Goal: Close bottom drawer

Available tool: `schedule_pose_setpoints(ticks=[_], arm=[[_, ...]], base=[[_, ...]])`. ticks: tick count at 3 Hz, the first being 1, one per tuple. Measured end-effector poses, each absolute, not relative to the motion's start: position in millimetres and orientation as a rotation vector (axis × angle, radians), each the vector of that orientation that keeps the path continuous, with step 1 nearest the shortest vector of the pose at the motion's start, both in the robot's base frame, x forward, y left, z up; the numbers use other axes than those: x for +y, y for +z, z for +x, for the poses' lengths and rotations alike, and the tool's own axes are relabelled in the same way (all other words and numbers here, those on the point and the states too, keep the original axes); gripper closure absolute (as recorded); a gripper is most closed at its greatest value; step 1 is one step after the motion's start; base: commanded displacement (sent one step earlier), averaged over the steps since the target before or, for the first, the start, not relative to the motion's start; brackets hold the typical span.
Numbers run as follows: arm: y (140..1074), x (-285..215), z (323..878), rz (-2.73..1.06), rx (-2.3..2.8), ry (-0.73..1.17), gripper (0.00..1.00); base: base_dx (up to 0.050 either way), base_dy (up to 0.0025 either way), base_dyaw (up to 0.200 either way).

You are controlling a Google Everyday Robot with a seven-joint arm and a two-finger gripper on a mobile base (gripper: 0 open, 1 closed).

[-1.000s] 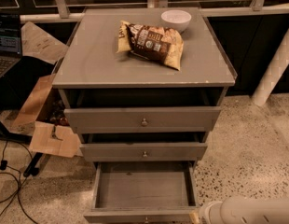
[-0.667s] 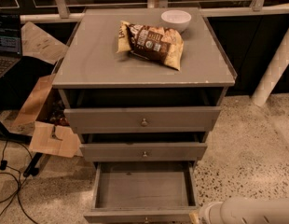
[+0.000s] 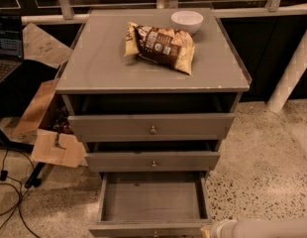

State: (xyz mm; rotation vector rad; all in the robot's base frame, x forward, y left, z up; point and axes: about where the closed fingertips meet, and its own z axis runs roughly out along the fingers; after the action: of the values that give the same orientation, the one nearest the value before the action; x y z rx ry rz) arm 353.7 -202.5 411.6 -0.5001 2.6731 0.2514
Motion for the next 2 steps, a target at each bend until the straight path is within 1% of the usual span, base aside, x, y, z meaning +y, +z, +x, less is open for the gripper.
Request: schedule_pose_setpoints(ticks=[1,2], arm=[[386,-201,351,-0.506,2.634,0.291,1.0],[348,-205,349,-0.558,2.601,0.382,1.0]], base=[[0.0,0.0,0.0],[0.0,0.0,0.0]])
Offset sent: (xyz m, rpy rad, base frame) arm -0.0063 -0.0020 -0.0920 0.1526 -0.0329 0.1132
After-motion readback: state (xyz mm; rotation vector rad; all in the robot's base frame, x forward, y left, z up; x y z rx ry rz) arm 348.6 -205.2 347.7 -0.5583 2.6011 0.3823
